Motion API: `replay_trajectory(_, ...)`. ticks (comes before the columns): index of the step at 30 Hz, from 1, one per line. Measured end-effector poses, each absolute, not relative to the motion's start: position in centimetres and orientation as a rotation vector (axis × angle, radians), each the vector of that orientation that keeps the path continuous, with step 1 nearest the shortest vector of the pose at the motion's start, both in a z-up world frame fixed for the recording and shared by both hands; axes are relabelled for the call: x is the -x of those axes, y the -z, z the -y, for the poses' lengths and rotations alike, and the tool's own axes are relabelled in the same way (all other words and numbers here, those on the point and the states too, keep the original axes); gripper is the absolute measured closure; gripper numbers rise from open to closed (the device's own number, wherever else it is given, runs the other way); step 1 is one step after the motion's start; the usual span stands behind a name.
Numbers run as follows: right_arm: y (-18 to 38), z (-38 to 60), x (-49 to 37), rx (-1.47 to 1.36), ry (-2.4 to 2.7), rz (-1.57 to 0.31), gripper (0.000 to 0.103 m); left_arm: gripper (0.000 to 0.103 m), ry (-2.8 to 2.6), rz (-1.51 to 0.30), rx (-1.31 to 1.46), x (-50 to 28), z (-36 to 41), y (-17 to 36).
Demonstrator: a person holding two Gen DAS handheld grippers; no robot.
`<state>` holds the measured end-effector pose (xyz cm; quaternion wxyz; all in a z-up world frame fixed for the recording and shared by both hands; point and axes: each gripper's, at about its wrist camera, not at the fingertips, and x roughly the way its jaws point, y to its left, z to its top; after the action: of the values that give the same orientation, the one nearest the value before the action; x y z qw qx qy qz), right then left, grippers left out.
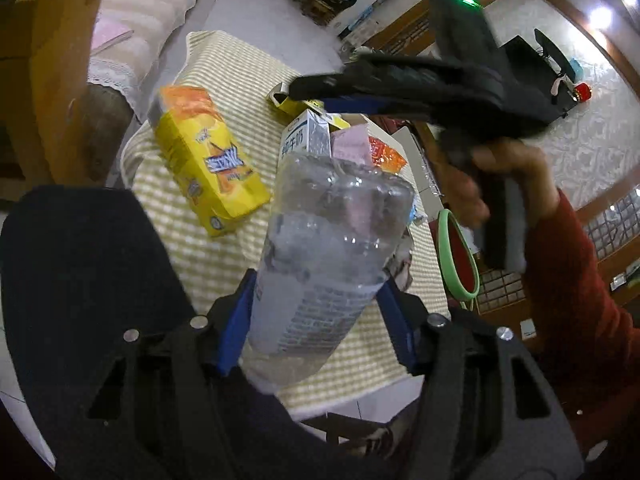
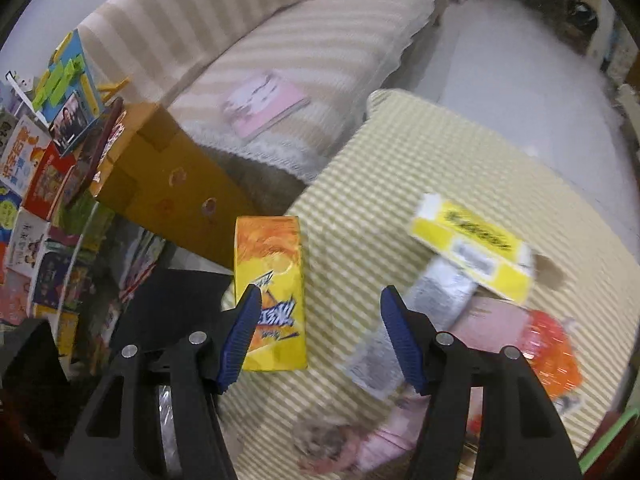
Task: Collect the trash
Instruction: 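Grasp the clear plastic bottle with the left tool while the right reaches the yellow carton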
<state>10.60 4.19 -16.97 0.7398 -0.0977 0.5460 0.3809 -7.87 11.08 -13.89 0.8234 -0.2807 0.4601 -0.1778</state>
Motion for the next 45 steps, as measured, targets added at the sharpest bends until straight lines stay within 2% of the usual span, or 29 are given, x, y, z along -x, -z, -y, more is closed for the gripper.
replay_trajectory(5,18.4,-7.5,-9.6,0.241,-0.882,-1.240,0.038,0.049,0.390,-0.960,0.588,8.9,-11.0,13.5)
replay_trajectory(13,22.3,-11.3,-8.4,0.438,-0.831,-1.272,0.036,0.050,0.381,-0.954,0.586,9.2,-11.3,13.3)
replay_trajectory(16,22.5,-11.3,-8.3,0.494,-0.797,-1.239,0.043,0.050,0.381,-0.956,0.573,9.1,-11.1,13.3)
replay_trajectory(17,22.1,-10.9,-8.3,0.469,-0.815,-1.231,0.056,0.050,0.380,-0.958,0.569,9.0,-11.0,13.3)
replay_trajectory(19,20.5,-10.0,-8.3,0.426,-0.803,-1.179,0.070,0.050,0.380,-0.963,0.563,8.6,-10.8,13.3)
replay_trajectory(25,16.5,-4.8,-10.5,0.260,-0.733,-1.090,0.071,0.050,0.359,-1.019,0.511,6.2,-10.0,14.2)
replay_trajectory(28,14.2,-0.2,-11.1,0.105,-0.685,-1.043,0.076,0.049,0.329,-1.063,0.506,4.7,-9.7,15.0)
replay_trajectory(30,13.2,1.8,-11.1,0.042,-0.666,-1.016,0.089,0.049,0.333,-1.082,0.516,3.7,-9.4,15.6)
replay_trajectory(31,12.6,3.5,-10.8,0.009,-0.649,-0.997,0.103,0.049,0.330,-1.090,0.519,3.3,-9.1,15.8)
replay_trajectory(33,12.4,5.0,-10.2,-0.015,-0.625,-0.981,0.103,0.048,0.313,-1.110,0.519,2.4,-8.5,16.4)
replay_trajectory(37,13.0,7.9,-8.7,-0.036,-0.590,-0.996,0.103,0.029,0.266,-1.122,0.524,1.6,-7.9,17.1)
replay_trajectory(38,13.3,8.6,-8.5,-0.040,-0.576,-1.002,0.103,0.028,0.249,-1.129,0.521,1.3,-7.8,17.3)
replay_trajectory(43,14.6,10.2,-8.6,-0.085,-0.542,-1.047,0.094,0.028,0.189,-1.181,0.574,0.5,-8.1,18.9)
replay_trajectory(45,14.7,10.5,-8.7,-0.099,-0.536,-1.049,0.078,0.041,0.188,-1.193,0.611,0.3,-8.5,19.5)
